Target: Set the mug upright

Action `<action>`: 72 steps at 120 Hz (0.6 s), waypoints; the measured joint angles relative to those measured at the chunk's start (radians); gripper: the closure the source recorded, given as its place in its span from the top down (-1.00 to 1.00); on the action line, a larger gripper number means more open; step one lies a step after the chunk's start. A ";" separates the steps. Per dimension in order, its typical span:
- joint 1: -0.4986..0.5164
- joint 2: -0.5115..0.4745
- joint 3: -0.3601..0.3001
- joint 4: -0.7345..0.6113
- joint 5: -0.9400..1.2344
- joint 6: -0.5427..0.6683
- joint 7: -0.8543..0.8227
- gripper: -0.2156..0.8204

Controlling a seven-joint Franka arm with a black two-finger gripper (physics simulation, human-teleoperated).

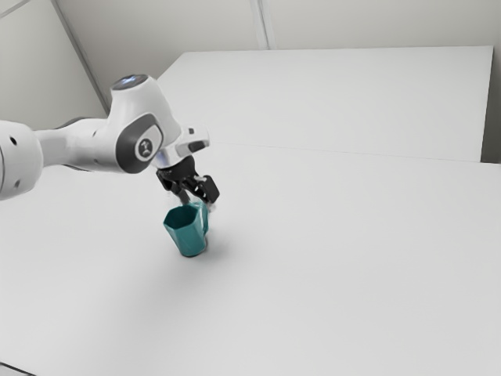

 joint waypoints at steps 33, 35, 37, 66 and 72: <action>-0.041 0.004 0.010 0.325 -0.012 -0.270 0.000 0.54; -0.042 0.004 0.010 0.335 -0.012 -0.283 0.000 0.54; -0.043 0.004 0.010 0.345 -0.012 -0.296 0.000 0.54; -0.031 -0.004 0.009 0.406 -0.012 -0.410 0.000 0.57; -0.023 -0.004 0.009 0.407 -0.012 -0.421 0.000 0.57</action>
